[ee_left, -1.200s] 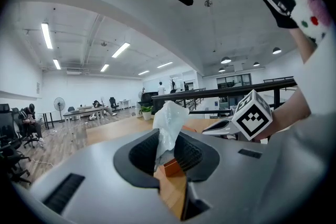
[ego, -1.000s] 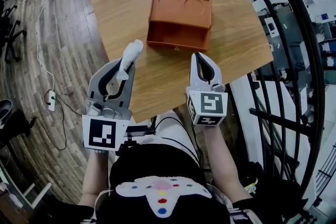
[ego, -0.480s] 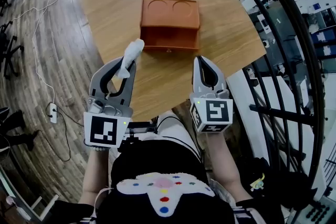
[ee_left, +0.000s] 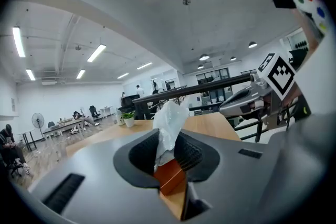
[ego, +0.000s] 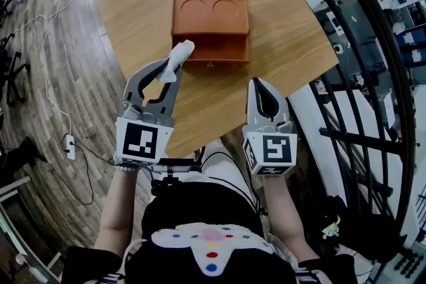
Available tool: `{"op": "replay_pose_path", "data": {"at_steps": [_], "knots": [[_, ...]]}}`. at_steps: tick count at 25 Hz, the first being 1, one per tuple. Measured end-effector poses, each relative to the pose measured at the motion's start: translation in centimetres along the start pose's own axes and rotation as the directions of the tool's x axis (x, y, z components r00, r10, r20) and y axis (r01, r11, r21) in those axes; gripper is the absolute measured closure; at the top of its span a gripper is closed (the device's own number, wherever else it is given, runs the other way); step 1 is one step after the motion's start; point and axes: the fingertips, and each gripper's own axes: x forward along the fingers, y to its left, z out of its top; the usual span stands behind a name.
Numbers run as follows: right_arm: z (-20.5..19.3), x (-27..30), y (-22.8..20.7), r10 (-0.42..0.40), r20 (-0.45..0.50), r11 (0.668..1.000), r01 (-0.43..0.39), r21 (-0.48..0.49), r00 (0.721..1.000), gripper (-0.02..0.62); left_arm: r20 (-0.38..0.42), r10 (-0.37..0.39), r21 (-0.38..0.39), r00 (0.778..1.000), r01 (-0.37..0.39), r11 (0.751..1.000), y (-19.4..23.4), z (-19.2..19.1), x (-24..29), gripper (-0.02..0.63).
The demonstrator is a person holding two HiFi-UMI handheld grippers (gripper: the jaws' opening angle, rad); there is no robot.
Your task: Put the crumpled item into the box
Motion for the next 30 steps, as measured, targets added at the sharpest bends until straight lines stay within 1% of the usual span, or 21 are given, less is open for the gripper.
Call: {"op": "replay_pose_path", "data": {"at_steps": [6,9,11,14,19,26,27,30], "knots": [[-0.9,-0.4,-1.6,-0.025,-0.014,1.000,0.026,0.018,1.000,0.586,-0.088,-0.066,0.132,0.994,0.077,0.988,-1.2,-2.2,5.1,0.537],[-1.3,-0.4,-2.3,-0.041,-0.024,0.999,0.041,0.027,0.999,0.586,-0.140,-0.071,0.184,0.988,0.096,0.978,-1.1,-3.6,7.5,0.537],[-1.6,-0.4,-2.6,-0.048,-0.031,0.998,0.049,0.032,0.998,0.586,-0.190,-0.074,0.220,0.979,0.115,0.969,-0.9,-4.8,9.0,0.537],[-2.0,-0.6,-3.3,-0.059,-0.041,0.997,0.060,0.041,0.997,0.586,-0.268,-0.092,0.269,0.959,0.166,0.949,-1.1,-6.8,11.2,0.537],[-2.9,-1.0,-4.4,-0.074,-0.056,0.995,0.078,0.058,0.996,0.586,-0.396,-0.113,0.331,0.911,0.257,0.908,-2.2,-10.2,13.7,0.537],[-3.8,-0.9,-5.1,-0.085,-0.068,0.993,0.090,0.071,0.994,0.586,-0.515,-0.122,0.339,0.848,0.333,0.880,-2.7,-13.4,15.6,0.537],[-3.9,-0.8,-5.2,-0.087,-0.069,0.993,0.091,0.071,0.994,0.586,-0.523,-0.129,0.333,0.843,0.341,0.879,-2.8,-13.6,15.9,0.537],[-4.0,-0.6,-5.5,-0.089,-0.069,0.993,0.094,0.072,0.994,0.586,-0.529,-0.153,0.321,0.834,0.364,0.874,-3.2,-13.8,16.6,0.537]]}}
